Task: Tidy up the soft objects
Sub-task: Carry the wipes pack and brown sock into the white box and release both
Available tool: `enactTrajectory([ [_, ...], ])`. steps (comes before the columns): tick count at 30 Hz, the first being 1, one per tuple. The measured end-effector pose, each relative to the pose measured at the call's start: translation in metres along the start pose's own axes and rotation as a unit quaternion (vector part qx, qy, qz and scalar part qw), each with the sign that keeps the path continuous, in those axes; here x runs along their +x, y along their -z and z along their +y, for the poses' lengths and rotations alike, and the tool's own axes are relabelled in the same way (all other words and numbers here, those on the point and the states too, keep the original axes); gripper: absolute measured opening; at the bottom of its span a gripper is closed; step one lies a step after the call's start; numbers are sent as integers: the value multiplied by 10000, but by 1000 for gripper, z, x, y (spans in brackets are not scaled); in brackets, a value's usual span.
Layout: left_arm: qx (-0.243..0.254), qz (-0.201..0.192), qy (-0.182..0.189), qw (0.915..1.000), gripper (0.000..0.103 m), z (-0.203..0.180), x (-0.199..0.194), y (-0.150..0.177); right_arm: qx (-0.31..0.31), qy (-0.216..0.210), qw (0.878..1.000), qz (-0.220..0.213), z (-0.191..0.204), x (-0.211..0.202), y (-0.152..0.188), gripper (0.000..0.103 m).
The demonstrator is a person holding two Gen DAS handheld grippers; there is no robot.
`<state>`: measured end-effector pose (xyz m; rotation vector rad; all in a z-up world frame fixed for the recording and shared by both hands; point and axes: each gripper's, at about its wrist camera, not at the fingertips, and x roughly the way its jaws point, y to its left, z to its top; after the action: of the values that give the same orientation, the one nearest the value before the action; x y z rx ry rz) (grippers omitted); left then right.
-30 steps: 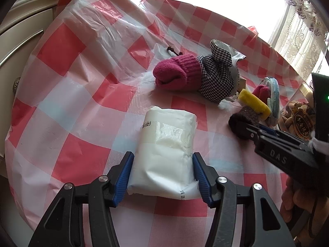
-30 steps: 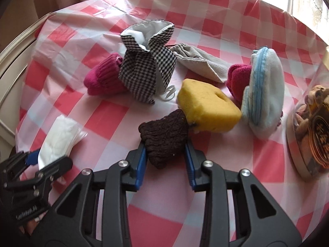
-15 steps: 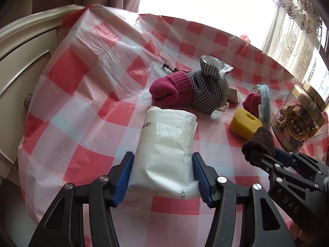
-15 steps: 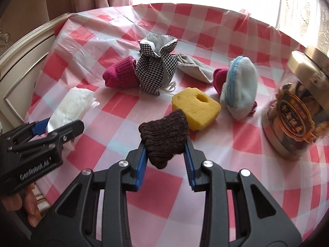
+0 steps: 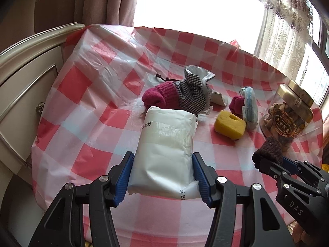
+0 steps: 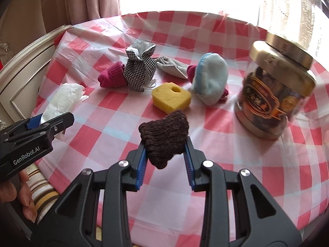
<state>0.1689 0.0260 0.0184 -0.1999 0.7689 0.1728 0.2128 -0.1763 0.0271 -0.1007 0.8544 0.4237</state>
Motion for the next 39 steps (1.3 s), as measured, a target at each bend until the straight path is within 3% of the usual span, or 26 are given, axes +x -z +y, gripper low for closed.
enactTrajectory([
  [24, 766, -2, 778, 9940, 57, -99, -51, 28, 512, 224, 9983, -158, -71, -86, 50, 37],
  [39, 1341, 258, 1511, 9790, 57, -179, -73, 56, 1298, 837, 9879, -133, -169, -139, 105, 37],
])
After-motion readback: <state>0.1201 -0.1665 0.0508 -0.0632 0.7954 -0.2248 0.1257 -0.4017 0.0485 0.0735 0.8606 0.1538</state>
